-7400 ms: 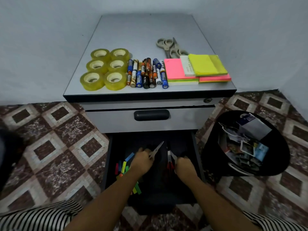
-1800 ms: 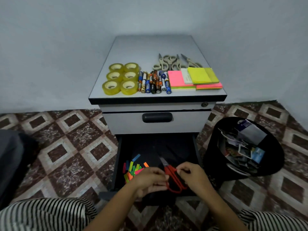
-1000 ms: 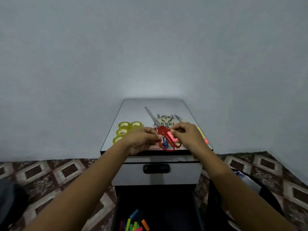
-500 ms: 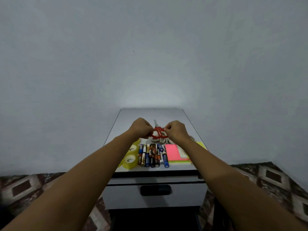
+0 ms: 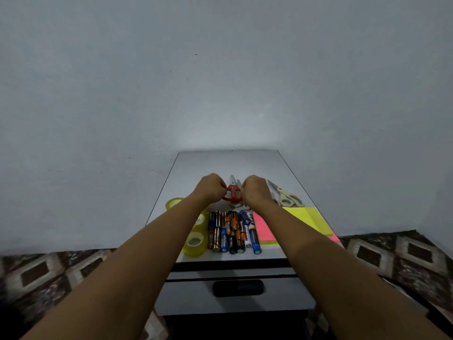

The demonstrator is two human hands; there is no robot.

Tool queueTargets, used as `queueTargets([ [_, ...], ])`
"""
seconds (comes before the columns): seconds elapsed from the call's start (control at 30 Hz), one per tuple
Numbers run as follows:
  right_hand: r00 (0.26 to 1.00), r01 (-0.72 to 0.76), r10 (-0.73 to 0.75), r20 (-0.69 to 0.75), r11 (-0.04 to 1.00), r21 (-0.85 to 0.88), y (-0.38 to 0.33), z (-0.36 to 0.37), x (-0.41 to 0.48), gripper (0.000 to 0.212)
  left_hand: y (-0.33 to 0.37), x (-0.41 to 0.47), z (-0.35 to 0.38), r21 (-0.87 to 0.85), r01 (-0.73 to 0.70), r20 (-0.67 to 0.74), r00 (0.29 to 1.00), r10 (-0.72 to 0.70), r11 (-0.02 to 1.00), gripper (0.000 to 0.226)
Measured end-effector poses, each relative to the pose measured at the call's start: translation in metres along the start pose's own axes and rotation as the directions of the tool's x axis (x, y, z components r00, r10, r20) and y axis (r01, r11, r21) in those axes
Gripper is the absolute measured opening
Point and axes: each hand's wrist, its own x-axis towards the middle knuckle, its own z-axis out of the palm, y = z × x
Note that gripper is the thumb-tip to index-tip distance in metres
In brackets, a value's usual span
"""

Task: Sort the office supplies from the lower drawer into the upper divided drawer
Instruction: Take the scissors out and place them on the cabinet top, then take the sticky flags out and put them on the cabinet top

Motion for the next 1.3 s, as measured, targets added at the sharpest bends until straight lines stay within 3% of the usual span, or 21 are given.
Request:
queueTargets([
  [0.17,1.0,0.024,-0.024,0.013,1.0,0.016,0.001,0.006,0.005,0.021,0.001,0.002,0.001,0.06,-0.022,0.03,0.999,0.02,0.998,0.015],
  [0.37,0.996,0.082,-0.08,-0.03,0.991,0.103,-0.001,-0.013,-0.013,0.023,0.007,-0.013,-0.007,0.034,-0.104,-0.037,0.994,0.105,0.994,0.031],
  [0.6,0.976,0.217,-0.209,-0.059,0.944,0.25,-0.008,-0.052,-0.082,0.022,0.012,-0.07,-0.013,-0.189,-0.196,-0.155,0.974,0.167,0.962,0.025],
  [0.8,0.97,0.224,-0.241,-0.006,0.892,0.392,0.011,-0.054,-0.167,0.017,0.005,-0.16,0.008,-0.353,-0.238,-0.174,0.967,0.187,0.905,0.018],
  [0.87,0.974,0.182,-0.222,0.054,0.896,0.404,0.026,-0.042,-0.194,0.014,-0.007,-0.192,0.026,-0.368,-0.202,-0.134,0.978,0.163,0.908,0.015],
  [1.07,0.947,-0.015,-0.105,0.302,0.929,0.369,0.08,0.035,-0.273,0.011,-0.056,-0.273,0.095,-0.317,0.044,0.218,0.975,0.028,0.947,0.016],
  [1.2,0.868,-0.19,0.011,0.496,0.931,0.312,0.099,0.079,-0.312,0.013,-0.08,-0.302,0.122,-0.279,0.153,0.334,0.941,-0.053,0.948,0.017],
  [1.3,0.832,-0.246,0.067,0.551,0.934,0.259,0.101,0.102,-0.324,0.013,-0.095,-0.308,0.133,-0.249,0.215,0.353,0.928,-0.118,0.944,0.016],
])
